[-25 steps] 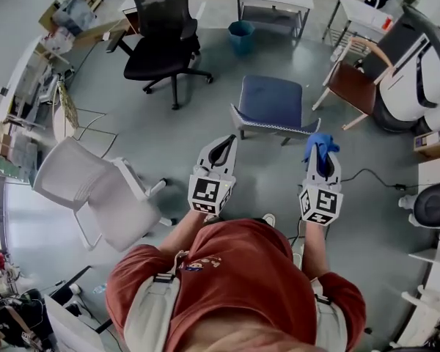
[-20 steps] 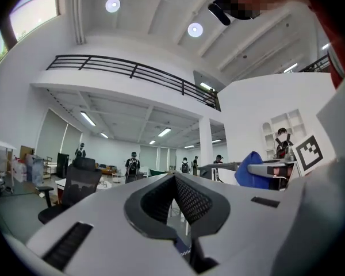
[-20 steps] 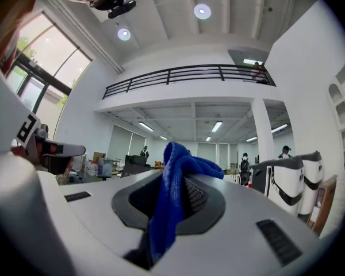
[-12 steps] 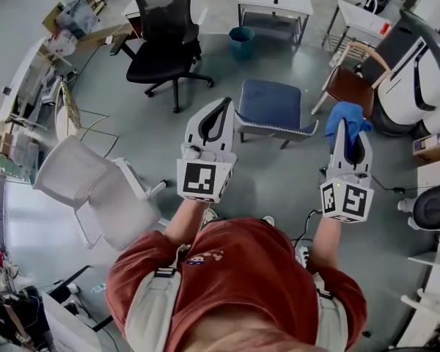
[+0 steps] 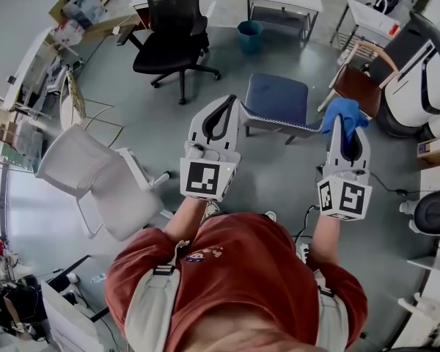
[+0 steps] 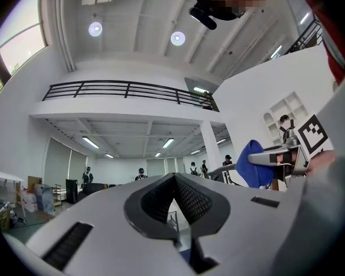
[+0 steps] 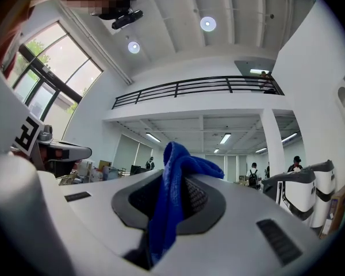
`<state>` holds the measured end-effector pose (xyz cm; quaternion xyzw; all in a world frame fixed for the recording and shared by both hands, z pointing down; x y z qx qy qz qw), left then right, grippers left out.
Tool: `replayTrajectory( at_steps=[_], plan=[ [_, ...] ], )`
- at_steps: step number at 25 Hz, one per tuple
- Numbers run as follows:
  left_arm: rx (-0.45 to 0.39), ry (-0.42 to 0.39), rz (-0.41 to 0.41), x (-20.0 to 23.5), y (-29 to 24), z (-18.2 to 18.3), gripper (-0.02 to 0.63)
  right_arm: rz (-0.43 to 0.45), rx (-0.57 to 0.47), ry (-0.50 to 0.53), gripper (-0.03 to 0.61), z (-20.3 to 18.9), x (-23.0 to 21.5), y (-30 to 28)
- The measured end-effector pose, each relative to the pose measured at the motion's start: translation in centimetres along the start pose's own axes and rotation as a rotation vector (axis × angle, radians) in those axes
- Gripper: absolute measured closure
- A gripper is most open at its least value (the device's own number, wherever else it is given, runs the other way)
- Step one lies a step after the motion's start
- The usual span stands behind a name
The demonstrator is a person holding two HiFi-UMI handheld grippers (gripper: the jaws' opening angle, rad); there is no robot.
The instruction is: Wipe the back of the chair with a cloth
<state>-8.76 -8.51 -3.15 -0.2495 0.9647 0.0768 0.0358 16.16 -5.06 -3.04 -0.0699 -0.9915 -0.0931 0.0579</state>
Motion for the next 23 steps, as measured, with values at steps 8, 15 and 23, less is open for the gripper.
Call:
replayTrajectory(
  at_steps=[8, 15, 23],
  plan=[
    [0.003, -0.004, -0.007, -0.1, 0.5, 0.3, 0.6, 0.006, 0.017, -0.002, 0.522, -0.4, 0.9, -0.2],
    [0.0, -0.009, 0.01, 0.0, 0.8, 0.0, 0.6, 0.012, 0.018, 0.021, 0.522, -0.6, 1.1, 0.3],
    [0.013, -0.012, 0.017, 0.4, 1.6, -0.7, 0.6, 0.031, 0.019, 0.011, 0.522, -1.0, 2.2, 0.5]
  ],
)
Point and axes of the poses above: the fingertips, and each gripper's own axes: y backward along the fingers, x to its left, z out of its top, the point moved 3 cm from there along y, backward along the fingers
